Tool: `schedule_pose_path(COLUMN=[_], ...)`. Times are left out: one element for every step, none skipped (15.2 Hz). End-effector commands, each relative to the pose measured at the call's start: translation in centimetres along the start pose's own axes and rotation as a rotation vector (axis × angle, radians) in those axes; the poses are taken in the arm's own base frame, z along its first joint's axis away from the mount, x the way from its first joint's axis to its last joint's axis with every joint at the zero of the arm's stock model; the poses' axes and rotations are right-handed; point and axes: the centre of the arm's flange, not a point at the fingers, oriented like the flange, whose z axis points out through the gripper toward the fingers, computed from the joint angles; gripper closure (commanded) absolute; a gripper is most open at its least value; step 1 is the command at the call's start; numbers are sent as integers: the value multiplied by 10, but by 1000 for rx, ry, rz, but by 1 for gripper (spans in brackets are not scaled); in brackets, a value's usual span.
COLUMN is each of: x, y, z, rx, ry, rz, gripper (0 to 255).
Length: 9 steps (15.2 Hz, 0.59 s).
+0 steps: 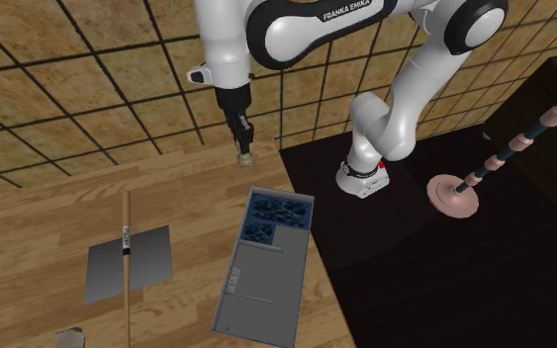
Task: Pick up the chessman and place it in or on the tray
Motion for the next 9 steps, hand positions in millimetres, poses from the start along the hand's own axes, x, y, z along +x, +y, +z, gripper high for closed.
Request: schedule_pose_path(x=[5, 7, 10, 13, 15, 18, 20, 23, 26], y=[-26, -39, -51, -64, -77, -89, -102, -115, -127], z=[5, 8, 10, 13, 16, 19, 22, 24, 27], rx=[0, 0, 0, 0, 0, 0, 0, 0, 0], ry=[0, 0, 0, 0, 0, 0, 0, 0, 0], rz=[1, 1, 1, 1, 1, 1, 1, 1, 1], gripper=[255, 255, 255, 255, 255, 255, 255, 255, 255])
